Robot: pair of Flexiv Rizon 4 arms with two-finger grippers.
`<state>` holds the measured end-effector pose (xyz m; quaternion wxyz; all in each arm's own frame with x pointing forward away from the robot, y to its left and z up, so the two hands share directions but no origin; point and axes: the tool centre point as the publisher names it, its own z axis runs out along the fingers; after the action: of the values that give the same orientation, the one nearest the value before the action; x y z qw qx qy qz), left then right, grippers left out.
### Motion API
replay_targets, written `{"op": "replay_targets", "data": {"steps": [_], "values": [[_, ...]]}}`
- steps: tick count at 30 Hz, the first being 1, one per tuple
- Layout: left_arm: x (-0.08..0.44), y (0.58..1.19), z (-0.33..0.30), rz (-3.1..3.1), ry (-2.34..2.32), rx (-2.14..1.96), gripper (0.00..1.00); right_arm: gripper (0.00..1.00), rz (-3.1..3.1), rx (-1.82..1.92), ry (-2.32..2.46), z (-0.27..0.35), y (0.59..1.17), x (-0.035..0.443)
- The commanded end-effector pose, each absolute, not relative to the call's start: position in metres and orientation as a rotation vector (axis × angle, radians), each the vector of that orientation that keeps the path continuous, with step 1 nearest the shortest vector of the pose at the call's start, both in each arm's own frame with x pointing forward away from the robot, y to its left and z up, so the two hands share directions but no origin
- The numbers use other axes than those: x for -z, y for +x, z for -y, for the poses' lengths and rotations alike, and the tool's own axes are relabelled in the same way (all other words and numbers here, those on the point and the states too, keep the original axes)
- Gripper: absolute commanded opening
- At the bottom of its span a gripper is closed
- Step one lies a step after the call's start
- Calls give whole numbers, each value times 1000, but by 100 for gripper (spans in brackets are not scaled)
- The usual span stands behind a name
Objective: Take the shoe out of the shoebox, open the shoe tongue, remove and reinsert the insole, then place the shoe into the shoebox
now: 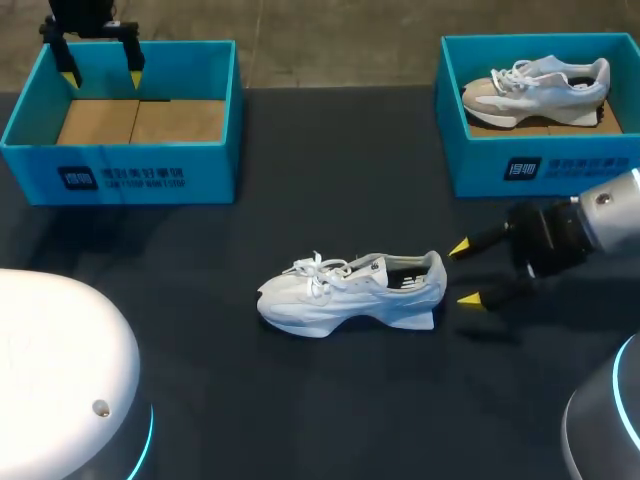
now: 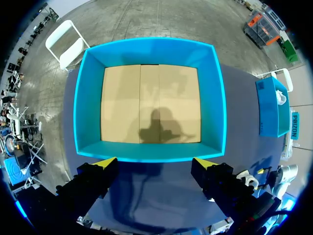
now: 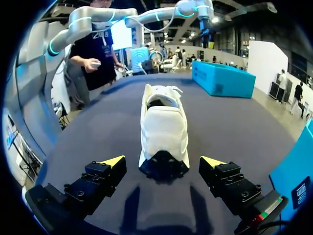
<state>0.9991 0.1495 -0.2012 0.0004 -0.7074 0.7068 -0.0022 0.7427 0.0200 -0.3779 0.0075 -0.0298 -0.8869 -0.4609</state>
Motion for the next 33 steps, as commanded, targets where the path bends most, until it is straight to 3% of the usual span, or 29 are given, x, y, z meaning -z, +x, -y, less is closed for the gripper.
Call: {"op": "replay_targets", "data": {"steps": [1,33], "values": [[201,999,-150,-2220,-2222,5,100,100,2770,1454,-111,-32,743,388],[201,999,-150,-2220,-2222,5,100,100,2729,1632,9,-90,747,408]]}}
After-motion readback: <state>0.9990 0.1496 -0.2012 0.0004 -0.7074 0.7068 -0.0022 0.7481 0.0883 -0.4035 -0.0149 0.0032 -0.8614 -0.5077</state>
